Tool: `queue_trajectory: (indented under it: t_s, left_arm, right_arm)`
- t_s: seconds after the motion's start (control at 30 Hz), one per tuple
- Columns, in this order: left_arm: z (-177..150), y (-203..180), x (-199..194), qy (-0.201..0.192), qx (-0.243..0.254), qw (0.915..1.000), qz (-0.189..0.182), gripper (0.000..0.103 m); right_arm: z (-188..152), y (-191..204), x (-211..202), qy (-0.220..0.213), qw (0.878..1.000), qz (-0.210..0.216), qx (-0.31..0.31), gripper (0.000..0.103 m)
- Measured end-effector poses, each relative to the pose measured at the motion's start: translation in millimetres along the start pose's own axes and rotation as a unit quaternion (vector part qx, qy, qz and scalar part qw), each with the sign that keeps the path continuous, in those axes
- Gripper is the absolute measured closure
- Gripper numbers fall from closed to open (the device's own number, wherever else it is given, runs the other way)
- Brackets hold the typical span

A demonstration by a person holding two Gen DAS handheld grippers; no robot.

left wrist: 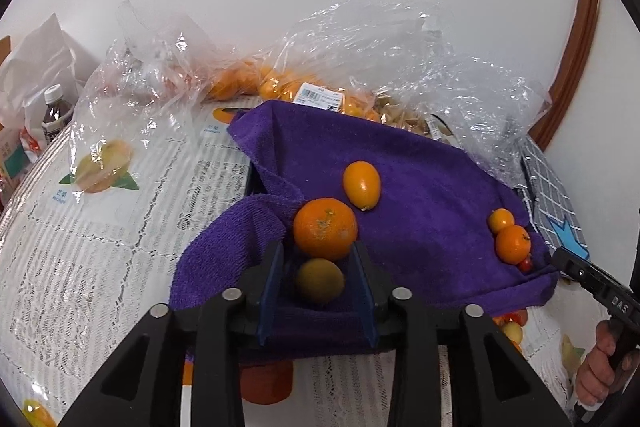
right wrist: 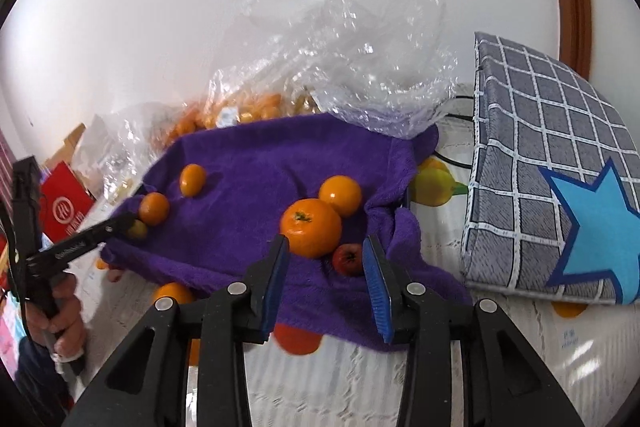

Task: Organize fruits
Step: 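Lower the red fruit and green-yellow fruit onto the purple towel, open both tools, then grasp a green-yellow fruit with the right tool while the left tool grasps an orange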

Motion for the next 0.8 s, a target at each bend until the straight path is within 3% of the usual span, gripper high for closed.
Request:
queue_trajectory:
  t_s: [0.1, 0.17, 0.3, 0.43, 0.5, 0.8]
  left_arm:
    - [-0.8, -0.1, -5.2, -0.01, -0.004, 0.9999, -0.003, 0.067]
    - [-1.3, 1.1, -10.5, -0.022, -0.009, 0.9997, 0.003, 0.058]
    - [-4.2, 4.1, -26.7, -0.05, -0.019, 0.9986, 0.003, 0.058]
    - [-10.9, 3.6, -40.2, -0.061, -0.02, 0.9979, 0.002, 0.058]
    - [-16.6, 2.5, -47.5, -0.065, -0.016, 0.9978, 0.005, 0.058]
    - [-42.1, 9.6, -80.6, -0.069, -0.031, 0.9971, 0.003, 0.057]
  right_arm:
    - [-11.1, 11.2, -11.9, -0.011, 1.0, -0.015, -0.017, 0.064]
    - [-20.6, 17.5, -13.6, -0.004, 1.0, -0.009, -0.021, 0.064]
    - [-37.9, 38.1, -13.2, 0.019, 0.999, 0.013, -0.033, 0.064]
    - [-47.2, 60.8, -6.3, 0.038, 0.997, 0.008, -0.067, 0.069]
    - [-49.2, 64.8, 0.5, 0.052, 0.996, 0.008, -0.075, 0.075]
    - [-54.5, 69.8, 22.2, 0.094, 0.991, -0.002, -0.095, 0.076]
Point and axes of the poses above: each gripper's, at about its wrist camera, not at the fingertips, and x roughly the way its jaws point, y to its left, z to its top, the point moved 1 cm from there along x, roughly the way its jaws point
